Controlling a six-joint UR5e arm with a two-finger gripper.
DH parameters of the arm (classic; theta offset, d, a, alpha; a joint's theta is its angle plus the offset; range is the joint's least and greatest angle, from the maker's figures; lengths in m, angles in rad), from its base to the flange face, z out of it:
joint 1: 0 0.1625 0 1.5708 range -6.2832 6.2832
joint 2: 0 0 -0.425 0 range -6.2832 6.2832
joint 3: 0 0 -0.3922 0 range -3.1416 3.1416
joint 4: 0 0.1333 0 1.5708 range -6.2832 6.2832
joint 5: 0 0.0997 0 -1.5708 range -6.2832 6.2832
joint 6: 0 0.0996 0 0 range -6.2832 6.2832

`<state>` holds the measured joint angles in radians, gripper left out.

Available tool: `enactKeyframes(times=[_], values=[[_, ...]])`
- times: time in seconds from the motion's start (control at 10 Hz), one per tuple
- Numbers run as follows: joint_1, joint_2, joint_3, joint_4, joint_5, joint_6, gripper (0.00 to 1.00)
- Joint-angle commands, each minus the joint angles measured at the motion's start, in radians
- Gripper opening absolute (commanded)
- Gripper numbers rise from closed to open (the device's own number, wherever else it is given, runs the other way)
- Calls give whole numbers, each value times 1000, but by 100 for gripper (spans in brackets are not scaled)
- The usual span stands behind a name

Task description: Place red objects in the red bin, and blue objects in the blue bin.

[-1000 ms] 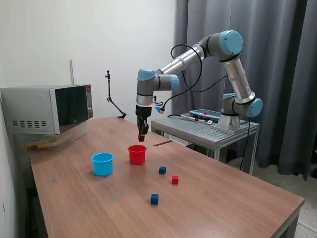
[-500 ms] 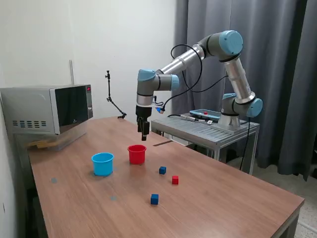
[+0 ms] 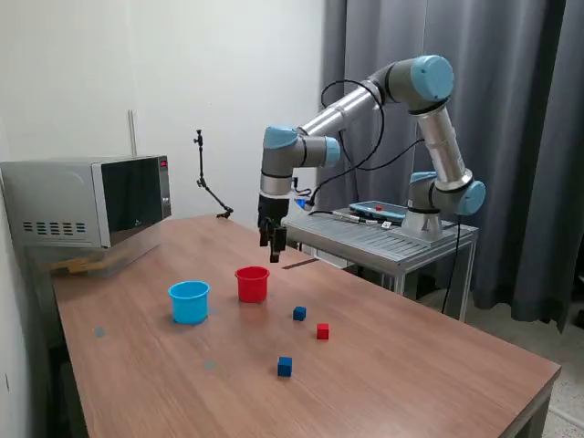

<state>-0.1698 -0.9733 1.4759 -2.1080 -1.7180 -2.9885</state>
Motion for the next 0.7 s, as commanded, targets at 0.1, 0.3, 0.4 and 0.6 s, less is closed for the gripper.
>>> enactKeyframes(times=[0.1,0.3,0.4,0.6], values=[[114,-4,17,5,1,0,100],[156,-10,32,6,30,-1,100],[182,-11,40,6,37,-18,100],[206,-27,79,8,38,-68,100]])
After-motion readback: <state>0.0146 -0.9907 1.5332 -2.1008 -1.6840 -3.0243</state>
